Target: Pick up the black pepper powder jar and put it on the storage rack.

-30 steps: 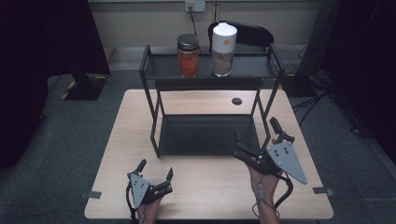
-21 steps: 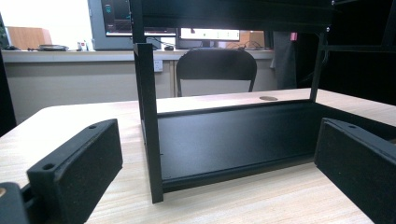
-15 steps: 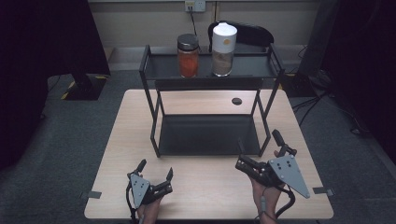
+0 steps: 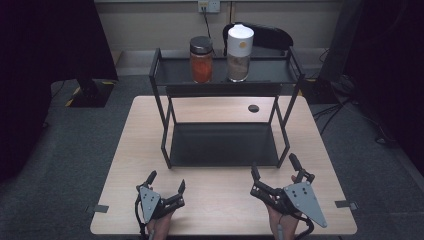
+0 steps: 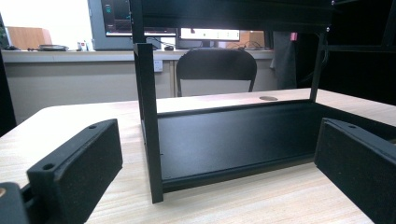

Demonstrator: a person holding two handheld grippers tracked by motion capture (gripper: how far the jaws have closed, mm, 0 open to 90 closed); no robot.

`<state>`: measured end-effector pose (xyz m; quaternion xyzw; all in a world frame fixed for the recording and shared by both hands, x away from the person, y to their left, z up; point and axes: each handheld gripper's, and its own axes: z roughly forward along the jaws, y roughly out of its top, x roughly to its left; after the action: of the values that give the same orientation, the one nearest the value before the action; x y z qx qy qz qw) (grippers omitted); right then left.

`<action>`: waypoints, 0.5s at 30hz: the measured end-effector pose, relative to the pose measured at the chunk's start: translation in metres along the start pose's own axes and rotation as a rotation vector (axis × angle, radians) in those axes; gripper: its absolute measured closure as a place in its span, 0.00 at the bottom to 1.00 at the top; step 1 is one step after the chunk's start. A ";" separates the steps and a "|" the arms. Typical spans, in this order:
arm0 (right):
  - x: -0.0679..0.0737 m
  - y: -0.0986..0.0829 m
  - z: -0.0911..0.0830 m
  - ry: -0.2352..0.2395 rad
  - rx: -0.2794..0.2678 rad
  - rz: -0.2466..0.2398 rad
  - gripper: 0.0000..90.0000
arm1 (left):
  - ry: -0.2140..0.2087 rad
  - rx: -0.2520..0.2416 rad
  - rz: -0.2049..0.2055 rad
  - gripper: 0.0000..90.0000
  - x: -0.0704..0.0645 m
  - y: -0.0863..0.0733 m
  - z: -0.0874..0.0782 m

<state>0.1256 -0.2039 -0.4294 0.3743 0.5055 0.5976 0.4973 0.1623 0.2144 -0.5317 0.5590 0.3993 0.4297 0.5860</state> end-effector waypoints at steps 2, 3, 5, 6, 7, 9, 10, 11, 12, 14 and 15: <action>-0.001 -0.003 -0.001 0.001 -0.003 0.003 0.00 | 0.000 0.000 0.000 0.00 0.000 0.000 0.000; -0.002 -0.008 -0.002 0.006 -0.009 0.006 0.00 | 0.000 0.000 0.000 0.00 0.000 0.000 0.000; -0.003 -0.013 -0.004 0.010 -0.008 0.011 0.00 | 0.000 0.000 0.000 0.00 0.000 0.000 0.000; -0.004 -0.015 -0.005 0.010 -0.007 0.012 0.00 | 0.000 0.000 0.000 0.00 0.000 0.000 0.000; -0.004 -0.018 -0.006 0.008 -0.006 0.017 0.00 | 0.000 0.001 0.000 0.00 0.000 0.000 0.000; -0.004 -0.022 -0.007 0.008 -0.002 0.021 0.00 | 0.000 0.000 0.000 0.00 0.000 0.000 0.000; -0.004 -0.023 -0.008 0.007 0.000 0.024 0.00 | 0.000 0.000 0.000 0.00 0.000 0.000 0.000; -0.004 -0.023 -0.008 0.007 0.000 0.024 0.00 | 0.000 0.000 0.000 0.00 0.000 0.000 0.000; -0.003 -0.026 -0.009 0.002 0.005 0.014 0.00 | 0.000 0.000 0.000 0.00 0.000 0.000 0.000; -0.003 -0.030 -0.010 -0.003 0.009 0.005 0.00 | 0.000 0.000 0.000 0.00 0.000 0.000 0.000; -0.004 -0.031 -0.010 -0.002 0.014 0.006 0.00 | 0.000 0.000 0.000 0.00 0.000 0.000 0.000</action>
<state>0.1236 -0.2106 -0.4617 0.3800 0.5079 0.5952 0.4933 0.1623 0.2145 -0.5316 0.5591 0.3992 0.4296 0.5861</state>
